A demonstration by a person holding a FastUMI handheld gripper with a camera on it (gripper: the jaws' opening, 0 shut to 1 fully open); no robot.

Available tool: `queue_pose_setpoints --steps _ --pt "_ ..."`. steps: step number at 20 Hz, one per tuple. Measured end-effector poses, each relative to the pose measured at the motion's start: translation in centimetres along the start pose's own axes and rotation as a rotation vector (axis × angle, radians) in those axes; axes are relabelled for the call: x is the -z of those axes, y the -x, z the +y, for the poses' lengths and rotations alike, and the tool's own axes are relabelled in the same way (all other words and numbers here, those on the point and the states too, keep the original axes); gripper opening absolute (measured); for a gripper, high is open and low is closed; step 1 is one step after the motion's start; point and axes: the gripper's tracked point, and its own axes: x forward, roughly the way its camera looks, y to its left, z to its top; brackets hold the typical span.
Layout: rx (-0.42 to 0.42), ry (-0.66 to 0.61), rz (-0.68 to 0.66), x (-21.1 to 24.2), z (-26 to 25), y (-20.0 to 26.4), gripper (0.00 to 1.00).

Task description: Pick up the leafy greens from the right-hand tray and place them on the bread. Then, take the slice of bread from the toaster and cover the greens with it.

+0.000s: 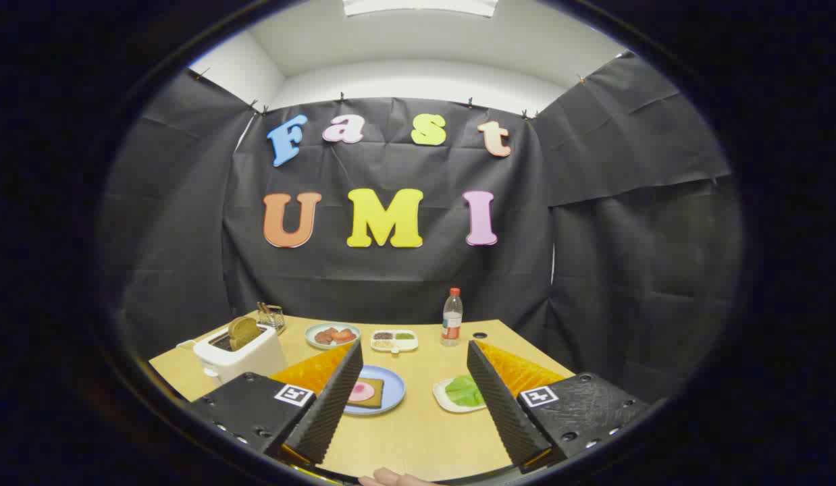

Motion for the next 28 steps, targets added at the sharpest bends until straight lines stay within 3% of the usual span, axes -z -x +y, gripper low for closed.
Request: queue_pose_setpoints --steps 18,23,28 --pt "0.017 -0.023 0.030 2.1 -1.7 -3.2 0.95" --pt "0.044 -0.031 0.117 5.6 -4.1 -8.4 0.95" --pt "0.102 -0.067 0.292 12.0 -8.0 -15.7 0.95"
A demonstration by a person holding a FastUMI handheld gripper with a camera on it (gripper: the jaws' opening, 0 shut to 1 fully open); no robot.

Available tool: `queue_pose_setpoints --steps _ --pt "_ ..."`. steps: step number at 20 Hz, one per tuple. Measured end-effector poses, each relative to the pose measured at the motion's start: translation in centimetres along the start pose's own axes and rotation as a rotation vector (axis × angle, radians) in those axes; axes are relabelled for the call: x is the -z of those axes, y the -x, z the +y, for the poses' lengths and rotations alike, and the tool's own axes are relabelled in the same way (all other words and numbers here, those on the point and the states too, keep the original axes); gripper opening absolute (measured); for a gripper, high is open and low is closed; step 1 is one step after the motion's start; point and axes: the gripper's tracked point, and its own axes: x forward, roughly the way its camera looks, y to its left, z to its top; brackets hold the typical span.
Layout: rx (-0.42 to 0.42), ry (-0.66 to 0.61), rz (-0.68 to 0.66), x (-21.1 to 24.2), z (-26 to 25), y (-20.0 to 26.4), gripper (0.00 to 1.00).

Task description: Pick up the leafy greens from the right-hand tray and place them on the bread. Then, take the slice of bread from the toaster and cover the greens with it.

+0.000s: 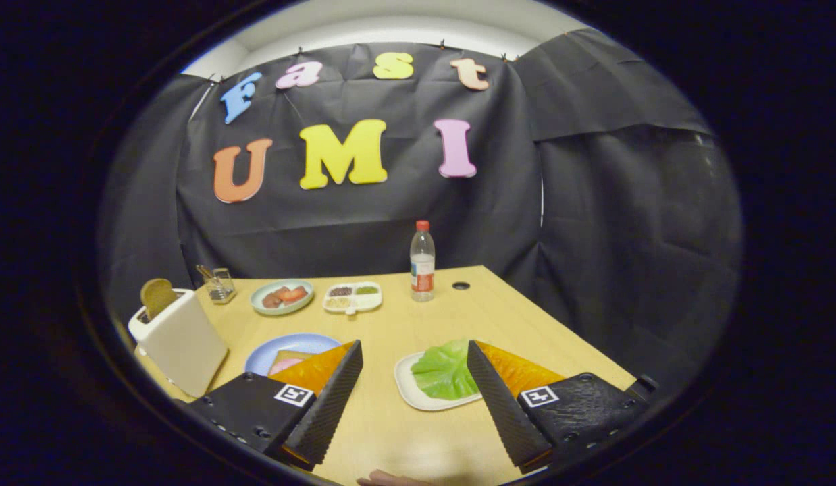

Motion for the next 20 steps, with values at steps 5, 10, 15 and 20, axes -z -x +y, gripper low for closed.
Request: queue_pose_setpoints --steps 5,10,15,20 --pt "0.056 0.011 0.176 4.1 -3.3 -6.8 0.95" --pt "0.063 0.042 0.343 7.7 -5.4 -10.4 0.93" --pt "0.041 0.090 0.424 9.5 -5.0 -11.0 0.82" --pt "0.007 -0.017 0.483 10.5 -4.6 -11.7 0.67"
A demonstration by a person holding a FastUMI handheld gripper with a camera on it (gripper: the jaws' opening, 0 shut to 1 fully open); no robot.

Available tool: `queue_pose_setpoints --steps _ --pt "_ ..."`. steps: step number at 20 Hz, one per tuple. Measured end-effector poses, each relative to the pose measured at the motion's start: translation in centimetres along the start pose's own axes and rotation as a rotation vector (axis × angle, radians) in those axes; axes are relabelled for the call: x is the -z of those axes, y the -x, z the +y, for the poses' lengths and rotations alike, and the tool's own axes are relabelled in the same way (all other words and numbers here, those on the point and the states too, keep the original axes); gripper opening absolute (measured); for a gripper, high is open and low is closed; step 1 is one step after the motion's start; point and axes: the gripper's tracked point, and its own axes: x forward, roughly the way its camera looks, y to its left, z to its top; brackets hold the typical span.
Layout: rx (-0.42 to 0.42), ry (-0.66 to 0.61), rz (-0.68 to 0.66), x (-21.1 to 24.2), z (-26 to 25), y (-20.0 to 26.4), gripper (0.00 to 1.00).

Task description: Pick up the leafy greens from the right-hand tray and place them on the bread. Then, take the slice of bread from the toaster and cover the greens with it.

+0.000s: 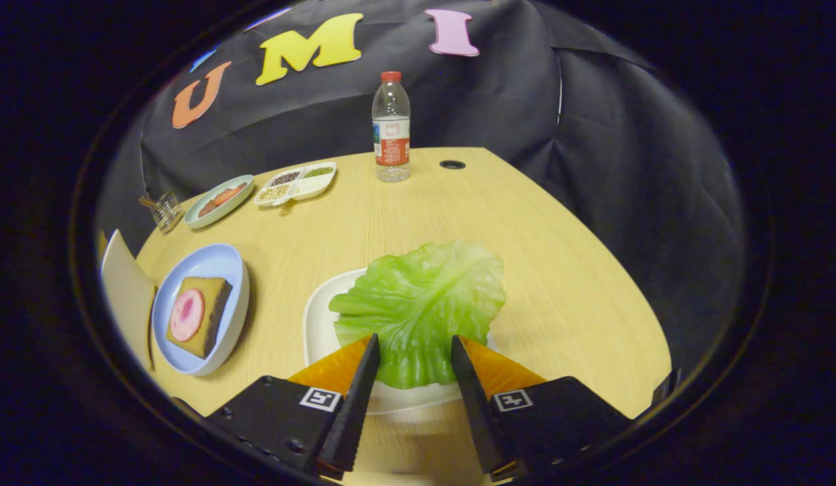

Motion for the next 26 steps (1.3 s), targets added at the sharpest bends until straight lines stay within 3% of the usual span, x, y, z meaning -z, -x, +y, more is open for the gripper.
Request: queue_pose_setpoints --steps 1,3,4,6,7,8,18,26 --pt "0.019 -0.012 0.011 0.0 -0.3 -0.2 0.62" --pt "0.016 -0.022 0.018 -0.1 -0.4 -0.1 0.43" --pt "0.000 -0.025 0.019 -0.2 -0.1 0.0 0.43" --pt "0.005 -0.037 0.021 -0.1 0.1 -0.1 0.13" --pt "0.009 -0.040 0.017 -0.1 0.0 0.0 0.13" --pt "0.017 -0.053 0.020 -0.2 0.1 0.0 0.01" --pt "-0.054 -0.006 -0.086 -3.4 4.1 6.1 0.00" --pt "-0.200 0.108 -0.163 -4.6 14.7 10.8 0.00"
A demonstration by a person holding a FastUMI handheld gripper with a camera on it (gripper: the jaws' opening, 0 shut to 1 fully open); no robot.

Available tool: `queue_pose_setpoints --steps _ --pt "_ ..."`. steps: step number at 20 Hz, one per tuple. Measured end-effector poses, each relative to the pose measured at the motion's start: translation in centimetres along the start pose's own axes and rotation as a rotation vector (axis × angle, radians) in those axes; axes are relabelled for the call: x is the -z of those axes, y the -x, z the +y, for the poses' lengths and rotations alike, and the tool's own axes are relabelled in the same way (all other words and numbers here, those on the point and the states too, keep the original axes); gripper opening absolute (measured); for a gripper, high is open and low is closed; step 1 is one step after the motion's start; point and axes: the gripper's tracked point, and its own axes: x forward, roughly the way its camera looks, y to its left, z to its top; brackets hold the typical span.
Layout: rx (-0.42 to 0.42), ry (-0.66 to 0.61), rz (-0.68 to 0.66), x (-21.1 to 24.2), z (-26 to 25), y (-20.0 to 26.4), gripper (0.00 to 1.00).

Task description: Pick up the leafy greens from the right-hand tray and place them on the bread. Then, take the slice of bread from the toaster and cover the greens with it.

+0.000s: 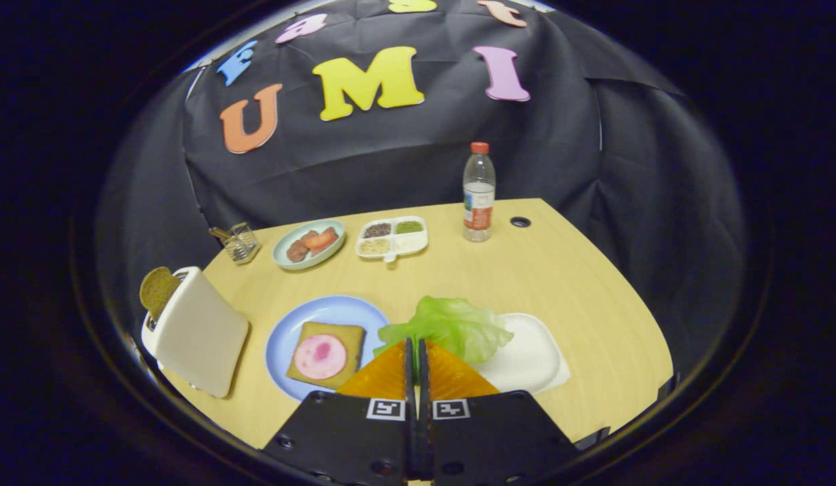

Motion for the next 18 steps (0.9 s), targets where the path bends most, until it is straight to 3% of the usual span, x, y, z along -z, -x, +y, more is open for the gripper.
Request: queue_pose_setpoints --steps 3,10,18 --pt "-0.073 0.019 0.001 0.3 5.0 -0.8 0.00" --pt "-0.148 0.047 0.058 3.6 12.0 -4.0 0.00" --pt "-0.103 0.072 0.122 7.8 12.6 -5.6 0.03"
